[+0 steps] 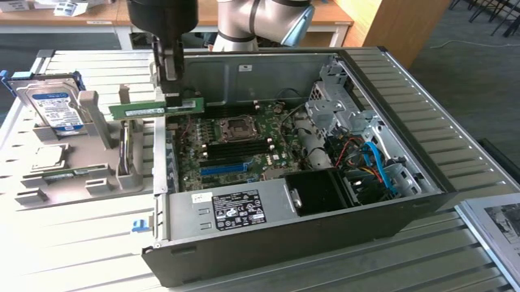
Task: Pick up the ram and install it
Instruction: 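Pick up the ram and move it above insertion slot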
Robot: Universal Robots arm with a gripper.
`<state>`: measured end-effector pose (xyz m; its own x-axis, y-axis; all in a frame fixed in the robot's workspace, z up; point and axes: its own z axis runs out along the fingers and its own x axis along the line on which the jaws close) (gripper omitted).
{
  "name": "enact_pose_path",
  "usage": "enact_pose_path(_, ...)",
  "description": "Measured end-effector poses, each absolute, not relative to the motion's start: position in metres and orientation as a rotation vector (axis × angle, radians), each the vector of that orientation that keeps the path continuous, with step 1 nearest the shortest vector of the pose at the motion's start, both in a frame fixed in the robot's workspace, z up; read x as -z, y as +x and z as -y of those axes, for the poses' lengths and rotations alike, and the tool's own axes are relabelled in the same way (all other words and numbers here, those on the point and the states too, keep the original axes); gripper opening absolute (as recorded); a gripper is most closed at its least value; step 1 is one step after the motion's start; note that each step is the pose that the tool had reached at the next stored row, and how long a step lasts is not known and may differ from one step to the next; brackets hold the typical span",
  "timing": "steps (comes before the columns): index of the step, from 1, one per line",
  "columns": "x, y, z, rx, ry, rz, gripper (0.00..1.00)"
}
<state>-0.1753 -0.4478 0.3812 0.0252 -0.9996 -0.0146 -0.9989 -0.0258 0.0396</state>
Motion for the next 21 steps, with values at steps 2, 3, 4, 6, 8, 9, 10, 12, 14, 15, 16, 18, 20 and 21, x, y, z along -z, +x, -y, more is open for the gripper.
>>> enact_pose_path(2, -0.381, -0.170, 0.448, 0.060, 2.236, 2.180, 0.12)
enact_pose_path(3, -0.381, -0.167, 0.448, 0.060, 2.236, 2.180, 0.12)
enact_pose_path(4, -0.381, -0.164, 0.448, 0.060, 2.236, 2.180, 0.12)
enact_pose_path(6, -0.381, -0.158, 0.448, 0.060, 2.237, 2.180, 0.12)
enact_pose_path(8, -0.381, -0.152, 0.448, 0.060, 2.237, 2.180, 0.12)
enact_pose_path(9, -0.381, -0.150, 0.448, 0.061, 2.237, 2.180, 0.12)
enact_pose_path(10, -0.381, -0.147, 0.448, 0.061, 2.237, 2.180, 0.12)
enact_pose_path(12, -0.381, -0.141, 0.448, 0.061, 2.237, 2.180, 0.12)
enact_pose_path(14, -0.381, -0.135, 0.448, 0.061, 2.236, 2.180, 0.12)
enact_pose_path(15, -0.381, -0.132, 0.448, 0.061, 2.236, 2.180, 0.12)
enact_pose_path(16, -0.381, -0.129, 0.448, 0.061, 2.237, 2.180, 0.12)
enact_pose_path(18, -0.381, -0.123, 0.448, 0.061, 2.237, 2.180, 0.12)
enact_pose_path(20, -0.381, -0.118, 0.448, 0.061, 2.236, 2.180, 0.12)
enact_pose_path(21, -0.381, -0.115, 0.448, 0.061, 2.236, 2.180, 0.12)
